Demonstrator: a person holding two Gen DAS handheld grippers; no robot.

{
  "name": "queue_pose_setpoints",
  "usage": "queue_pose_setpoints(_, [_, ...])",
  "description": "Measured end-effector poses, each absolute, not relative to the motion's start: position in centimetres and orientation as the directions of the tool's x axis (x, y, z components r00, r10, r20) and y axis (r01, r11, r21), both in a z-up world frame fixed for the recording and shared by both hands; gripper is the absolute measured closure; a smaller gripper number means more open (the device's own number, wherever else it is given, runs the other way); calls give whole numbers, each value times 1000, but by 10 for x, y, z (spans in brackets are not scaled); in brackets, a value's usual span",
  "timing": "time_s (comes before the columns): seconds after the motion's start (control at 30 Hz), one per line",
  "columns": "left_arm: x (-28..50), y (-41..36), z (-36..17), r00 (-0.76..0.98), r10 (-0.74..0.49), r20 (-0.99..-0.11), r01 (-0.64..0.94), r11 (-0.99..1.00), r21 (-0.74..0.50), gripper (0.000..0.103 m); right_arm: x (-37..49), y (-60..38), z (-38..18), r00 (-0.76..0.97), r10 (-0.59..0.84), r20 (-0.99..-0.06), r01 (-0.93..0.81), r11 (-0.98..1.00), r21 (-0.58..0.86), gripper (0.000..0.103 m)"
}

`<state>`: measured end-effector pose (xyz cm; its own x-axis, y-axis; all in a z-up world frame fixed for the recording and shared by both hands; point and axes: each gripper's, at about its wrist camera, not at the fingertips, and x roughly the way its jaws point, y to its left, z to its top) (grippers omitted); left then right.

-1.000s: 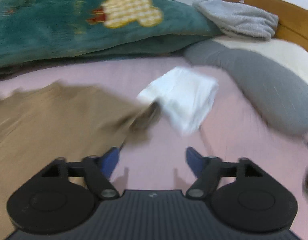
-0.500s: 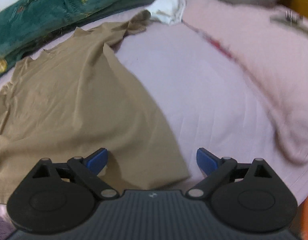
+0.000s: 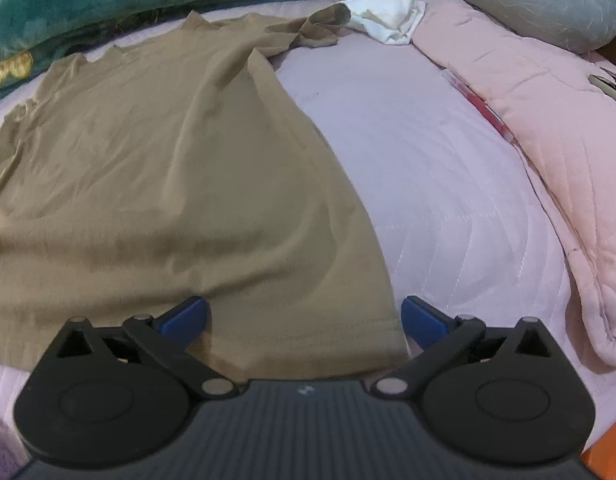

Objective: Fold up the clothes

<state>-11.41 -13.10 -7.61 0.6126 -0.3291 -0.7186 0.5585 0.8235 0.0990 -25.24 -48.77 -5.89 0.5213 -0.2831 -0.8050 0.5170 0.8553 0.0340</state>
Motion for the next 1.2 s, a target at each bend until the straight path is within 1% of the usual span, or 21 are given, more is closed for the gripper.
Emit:
queue_pose_setpoints(0.17, [-127,-142,-81,593,-356,-722,596,797,97,33,-262,-484,-64,592,-305,-746,484,874,27,0])
queue_pose_setpoints(0.27, [-129,-143,-83,594,-367,-716,593,801,82,33,-258,-486,-60,567,-290,-771,488,872,31,0])
queue_pose_setpoints(0.3, [-130,-143,-82,594,-373,-713,597,799,78,36,-256,-486,-58,558,-282,-780,484,874,31,0])
queue_pose_setpoints(0.33, [-130,-144,-82,593,-380,-710,600,797,75,43,-256,-486,-56,556,-275,-785,478,878,31,1])
queue_pose_setpoints(0.37, [-131,-144,-82,593,-386,-706,603,794,72,47,-255,-487,-55,553,-267,-789,471,882,32,5])
queue_pose_setpoints(0.4, [-131,-145,-81,593,-393,-703,606,792,69,54,-255,-487,-53,551,-259,-793,464,885,33,9])
queue_pose_setpoints(0.43, [-131,-145,-81,592,-400,-700,610,790,64,64,-254,-488,-51,548,-252,-798,457,889,33,21])
queue_pose_setpoints(0.47, [-130,-144,-80,587,-412,-697,613,789,49,69,-255,-488,-48,550,-246,-798,456,889,40,39])
queue_pose_setpoints(0.5, [-129,-142,-80,577,-429,-695,616,787,26,78,-257,-489,-45,556,-239,-796,463,885,57,51])
queue_pose_setpoints(0.53, [-127,-140,-79,567,-446,-693,619,785,2,85,-259,-491,-43,559,-229,-797,471,879,78,78])
queue_pose_setpoints(0.57, [-125,-138,-79,554,-461,-693,624,782,-21,89,-260,-493,-41,559,-218,-800,480,872,97,97])
queue_pose_setpoints(0.6, [-124,-137,-79,546,-471,-693,625,780,-37,92,-262,-494,-41,558,-208,-803,490,864,117,98])
queue_pose_setpoints(0.67, [-120,-134,-79,530,-491,-691,628,775,-68,96,-263,-496,-41,556,-197,-808,509,849,144,99])
queue_pose_setpoints(0.73, [-117,-130,-75,521,-510,-685,634,768,-90,98,-261,-493,-40,542,-201,-816,522,842,139,99])
queue_pose_setpoints(0.9, [-112,-117,-61,517,-549,-657,653,749,-111,98,-255,-469,-33,531,-171,-830,501,853,145,99])
queue_pose_setpoints(1.0, [-112,-106,-49,529,-557,-640,669,738,-90,98,-254,-454,-22,535,-158,-830,490,858,152,99])
queue_pose_setpoints(1.2, [-108,-58,-17,550,-569,-611,661,744,-98,98,-265,-433,12,569,-99,-816,468,855,223,99])
